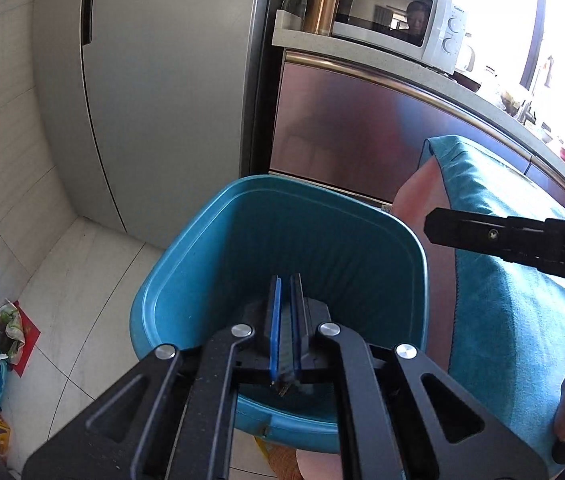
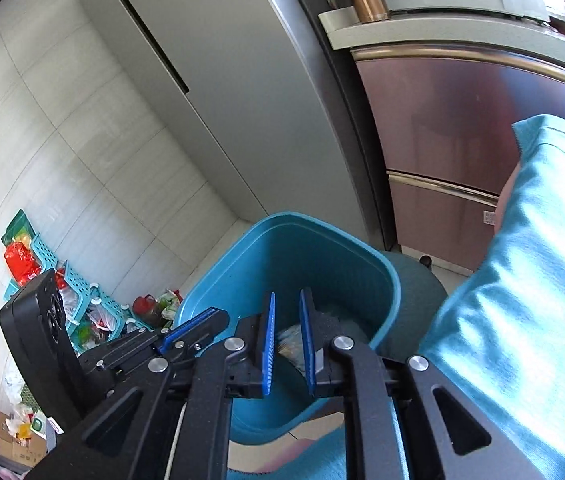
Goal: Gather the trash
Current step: 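Carry both held items over the teal bin and open both tools, then move both open tools back over the table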
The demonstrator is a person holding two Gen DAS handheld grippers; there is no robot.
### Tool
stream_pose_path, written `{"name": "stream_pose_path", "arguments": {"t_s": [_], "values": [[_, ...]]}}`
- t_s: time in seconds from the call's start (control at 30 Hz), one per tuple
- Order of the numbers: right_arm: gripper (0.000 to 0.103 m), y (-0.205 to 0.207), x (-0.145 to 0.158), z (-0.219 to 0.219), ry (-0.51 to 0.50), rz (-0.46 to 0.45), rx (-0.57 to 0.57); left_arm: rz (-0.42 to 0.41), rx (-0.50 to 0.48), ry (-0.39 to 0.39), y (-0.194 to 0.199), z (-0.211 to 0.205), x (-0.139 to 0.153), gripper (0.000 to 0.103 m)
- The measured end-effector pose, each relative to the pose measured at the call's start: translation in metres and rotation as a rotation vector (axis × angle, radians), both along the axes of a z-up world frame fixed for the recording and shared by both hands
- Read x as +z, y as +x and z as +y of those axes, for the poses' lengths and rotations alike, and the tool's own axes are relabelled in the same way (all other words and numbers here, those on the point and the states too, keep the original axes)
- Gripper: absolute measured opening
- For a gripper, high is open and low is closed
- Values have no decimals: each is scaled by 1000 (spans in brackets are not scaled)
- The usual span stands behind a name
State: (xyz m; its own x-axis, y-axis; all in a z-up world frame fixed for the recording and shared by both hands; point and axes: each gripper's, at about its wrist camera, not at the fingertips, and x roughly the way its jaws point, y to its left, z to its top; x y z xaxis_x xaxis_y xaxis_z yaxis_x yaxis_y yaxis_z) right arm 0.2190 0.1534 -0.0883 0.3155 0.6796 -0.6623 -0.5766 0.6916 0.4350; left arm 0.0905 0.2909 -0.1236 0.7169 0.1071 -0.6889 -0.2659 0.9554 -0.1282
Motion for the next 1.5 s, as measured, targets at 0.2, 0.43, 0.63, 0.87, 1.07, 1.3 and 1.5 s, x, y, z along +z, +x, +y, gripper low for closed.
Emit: {"name": "stream_pose_path", "arguments": {"t_s": [0.2,0.43,0.63,0.87,1.07,1.3,1.5], "values": [[20,-20,13,-33,22,-57,-10,-74,-31,-2,-14,-13,21,25],[29,-66,45,-102,50,-200,-68,-199,-152,-9,-32,-54,57,49],[33,-108,67,-172,37,-309,-180,-257,-313,-26,-36,-112,79,52],[35,-150,73,-256,-13,-370,-375,-258,-501,-16,-30,-197,85,52],[42,-170,63,-317,-91,-371,-532,-228,-644,-8,-23,-265,78,52],[50,-185,40,-362,-197,-338,-640,-194,-776,47,-5,-333,73,52],[52,-188,21,-363,-273,-314,-640,-159,-829,71,20,-370,68,50]]}}
